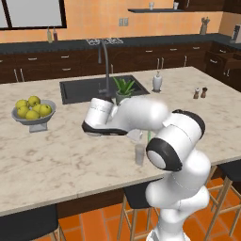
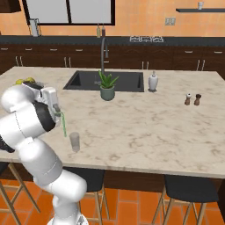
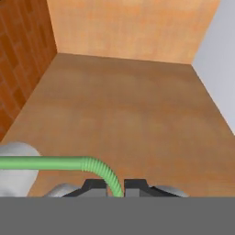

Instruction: Take a straw from the drawer in front and place it inside the glass cup on the dining counter.

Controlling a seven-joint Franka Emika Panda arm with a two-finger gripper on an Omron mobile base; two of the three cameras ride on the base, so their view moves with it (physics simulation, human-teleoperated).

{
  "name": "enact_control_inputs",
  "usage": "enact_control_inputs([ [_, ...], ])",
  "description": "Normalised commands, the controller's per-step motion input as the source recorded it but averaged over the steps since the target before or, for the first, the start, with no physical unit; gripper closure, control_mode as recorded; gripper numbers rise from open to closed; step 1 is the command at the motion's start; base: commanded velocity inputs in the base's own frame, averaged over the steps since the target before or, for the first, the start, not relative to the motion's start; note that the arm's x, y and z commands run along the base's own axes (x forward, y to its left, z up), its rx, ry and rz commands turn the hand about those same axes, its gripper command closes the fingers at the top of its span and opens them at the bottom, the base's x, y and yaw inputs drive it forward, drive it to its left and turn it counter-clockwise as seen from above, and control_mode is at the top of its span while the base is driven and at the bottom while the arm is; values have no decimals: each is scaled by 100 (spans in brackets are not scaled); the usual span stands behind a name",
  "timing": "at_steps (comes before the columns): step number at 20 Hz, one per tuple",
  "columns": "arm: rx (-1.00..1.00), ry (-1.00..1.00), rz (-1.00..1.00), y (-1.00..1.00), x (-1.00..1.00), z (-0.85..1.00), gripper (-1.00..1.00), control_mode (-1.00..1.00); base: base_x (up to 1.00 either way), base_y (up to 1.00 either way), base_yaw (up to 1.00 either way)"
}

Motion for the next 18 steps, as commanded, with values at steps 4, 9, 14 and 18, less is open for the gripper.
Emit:
enact_control_inputs([
  [4,-3,-4,-12,1,0,-7,100,-100,0,0,0],
  [9,-4,-9,-8,0,-2,-8,100,-100,0,0,0],
  [14,0,-7,-2,0,0,-9,100,-100,0,0,0],
  [18,0,-2,0,0,0,-11,100,-100,0,0,0],
])
